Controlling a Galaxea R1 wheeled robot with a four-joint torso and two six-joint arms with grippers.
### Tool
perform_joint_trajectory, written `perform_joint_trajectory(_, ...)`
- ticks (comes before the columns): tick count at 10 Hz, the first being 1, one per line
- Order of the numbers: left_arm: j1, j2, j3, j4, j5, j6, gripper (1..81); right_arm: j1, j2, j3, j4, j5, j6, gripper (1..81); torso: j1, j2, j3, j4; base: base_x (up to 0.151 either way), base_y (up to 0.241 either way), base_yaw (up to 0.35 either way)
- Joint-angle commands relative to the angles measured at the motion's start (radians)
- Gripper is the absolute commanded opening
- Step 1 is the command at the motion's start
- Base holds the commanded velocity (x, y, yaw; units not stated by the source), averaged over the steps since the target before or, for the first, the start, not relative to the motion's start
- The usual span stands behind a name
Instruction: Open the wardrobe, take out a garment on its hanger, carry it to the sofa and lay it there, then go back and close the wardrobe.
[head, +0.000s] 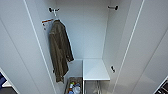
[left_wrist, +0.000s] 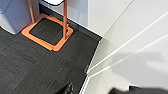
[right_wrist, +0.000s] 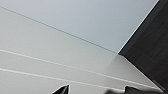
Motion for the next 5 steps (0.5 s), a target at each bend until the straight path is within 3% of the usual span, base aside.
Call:
perform_joint_trajectory(1,-0.082,-0.002,0.018,0.006,0.052,-0.007,81.1,0.103,0.007,0.093,-0.133,0.053,0.070,81.1,0.000,0.000,0.000,0.000,0.000,0.000,0.000)
perform_joint_trajectory(4,-0.075,0.131,0.118,0.037,0.054,0.006,81.1,0.012,0.116,0.098,-0.242,0.055,0.064,81.1,0.001,0.000,-0.001,0.000,0.000,0.000,0.000)
perform_joint_trajectory(5,-0.073,0.187,0.155,0.092,0.058,0.009,81.1,-0.014,0.147,0.101,-0.256,0.056,0.058,81.1,0.001,0.001,-0.001,0.000,0.000,0.000,0.000)
